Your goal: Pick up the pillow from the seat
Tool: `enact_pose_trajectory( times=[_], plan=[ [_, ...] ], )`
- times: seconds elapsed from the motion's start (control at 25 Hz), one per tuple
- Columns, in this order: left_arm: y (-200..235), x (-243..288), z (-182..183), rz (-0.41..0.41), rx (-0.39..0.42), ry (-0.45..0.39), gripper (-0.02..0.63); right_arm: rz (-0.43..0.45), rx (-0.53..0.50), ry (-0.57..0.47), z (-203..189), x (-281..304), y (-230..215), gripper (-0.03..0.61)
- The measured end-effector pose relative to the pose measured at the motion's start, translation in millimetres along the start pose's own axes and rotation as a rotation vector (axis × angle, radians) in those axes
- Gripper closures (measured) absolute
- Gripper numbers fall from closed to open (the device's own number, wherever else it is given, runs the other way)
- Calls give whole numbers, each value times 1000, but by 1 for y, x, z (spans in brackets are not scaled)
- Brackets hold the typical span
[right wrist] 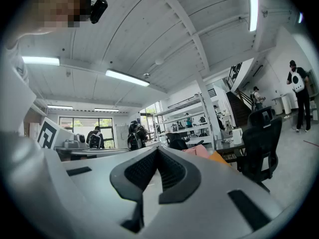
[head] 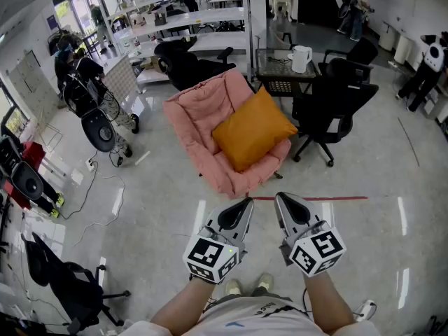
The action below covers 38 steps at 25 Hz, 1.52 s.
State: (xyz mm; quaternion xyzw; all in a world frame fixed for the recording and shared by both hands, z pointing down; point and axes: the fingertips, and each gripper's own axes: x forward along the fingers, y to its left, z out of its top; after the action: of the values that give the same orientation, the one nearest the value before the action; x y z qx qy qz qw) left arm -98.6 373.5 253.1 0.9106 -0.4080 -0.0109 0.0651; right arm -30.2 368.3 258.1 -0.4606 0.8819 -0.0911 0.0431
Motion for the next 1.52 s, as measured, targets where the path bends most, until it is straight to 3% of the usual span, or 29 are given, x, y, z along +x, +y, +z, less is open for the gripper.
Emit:
enact_pose_trajectory(
  times=[0.52, 0.84, 1.52],
  plan=[
    [-6, -2, 0, -1, -3, 0, 603, 23, 32, -13, 2, -7, 4, 563],
    [8, 1, 2, 40, -14, -13, 603, 29, 73, -51, 5, -9, -7, 561],
    [-33, 45, 1, 50, 34, -14, 603, 60, 99, -82, 15, -31, -55, 560]
  ],
)
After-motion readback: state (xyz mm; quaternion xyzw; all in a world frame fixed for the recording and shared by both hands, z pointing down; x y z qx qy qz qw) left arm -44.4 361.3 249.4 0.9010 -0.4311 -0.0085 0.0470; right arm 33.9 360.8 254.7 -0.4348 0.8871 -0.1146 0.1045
